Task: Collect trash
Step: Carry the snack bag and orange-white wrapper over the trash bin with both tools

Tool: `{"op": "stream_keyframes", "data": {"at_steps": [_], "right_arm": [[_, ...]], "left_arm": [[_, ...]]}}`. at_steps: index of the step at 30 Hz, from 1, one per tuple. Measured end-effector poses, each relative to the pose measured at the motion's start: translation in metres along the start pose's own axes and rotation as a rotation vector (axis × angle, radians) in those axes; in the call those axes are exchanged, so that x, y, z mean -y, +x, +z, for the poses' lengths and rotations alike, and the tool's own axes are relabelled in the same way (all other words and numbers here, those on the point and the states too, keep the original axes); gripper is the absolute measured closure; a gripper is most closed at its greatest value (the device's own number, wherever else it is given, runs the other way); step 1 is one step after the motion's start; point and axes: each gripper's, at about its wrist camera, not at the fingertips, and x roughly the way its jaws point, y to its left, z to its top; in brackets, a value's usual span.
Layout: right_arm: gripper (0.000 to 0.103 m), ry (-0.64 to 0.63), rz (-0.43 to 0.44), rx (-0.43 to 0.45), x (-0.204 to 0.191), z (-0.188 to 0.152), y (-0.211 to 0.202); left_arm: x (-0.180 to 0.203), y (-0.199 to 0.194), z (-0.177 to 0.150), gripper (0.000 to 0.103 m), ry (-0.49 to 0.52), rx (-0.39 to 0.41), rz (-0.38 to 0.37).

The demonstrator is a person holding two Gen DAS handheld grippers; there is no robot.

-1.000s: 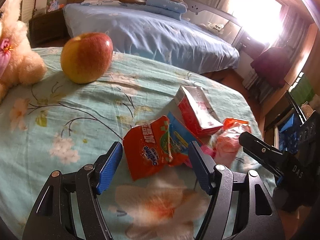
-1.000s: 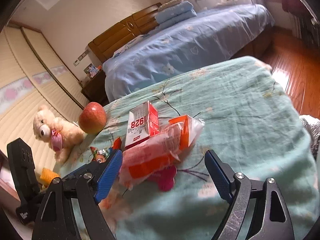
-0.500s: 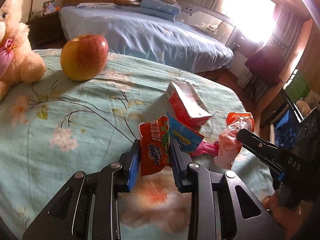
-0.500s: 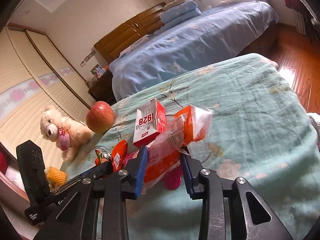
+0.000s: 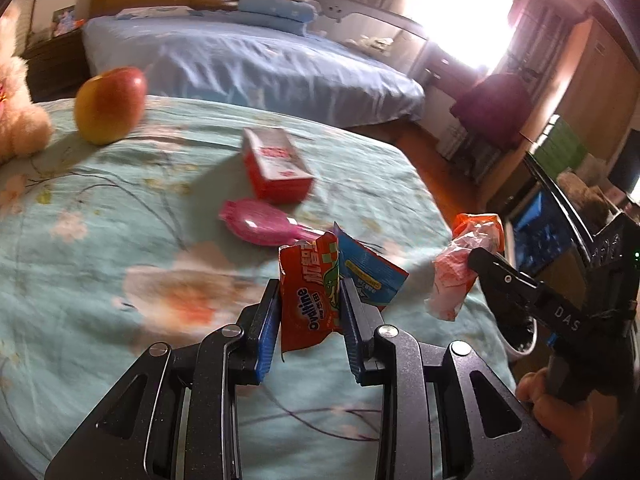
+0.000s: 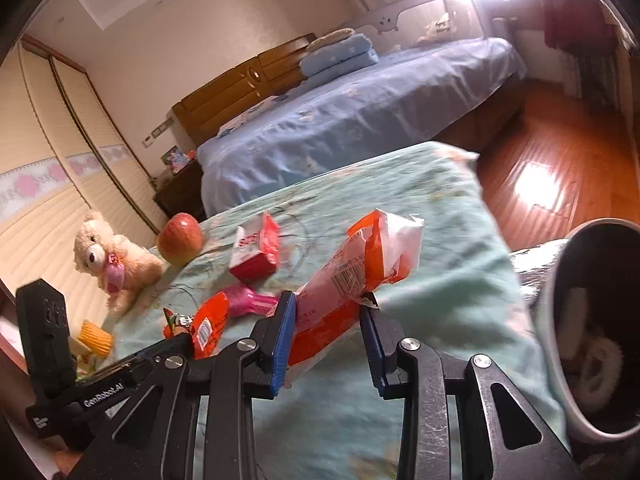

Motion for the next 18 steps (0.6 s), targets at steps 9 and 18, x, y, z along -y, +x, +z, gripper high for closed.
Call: {"op": "stream_keyframes", "data": {"at_steps": [9,18], "right_arm": [[0.07,-0.046,-0.104,0.044,0.024,-0.015,-0.041],[0.07,-0.022,-0.161,0.071,0.05,-0.023,-0.067]], "left_arm": [[0.048,0.005,-0.013,0.076,0.072,-0.027,-0.061],[0.083,0.007,-0.023,0.076,0.126,-0.042,-0.096]]}}
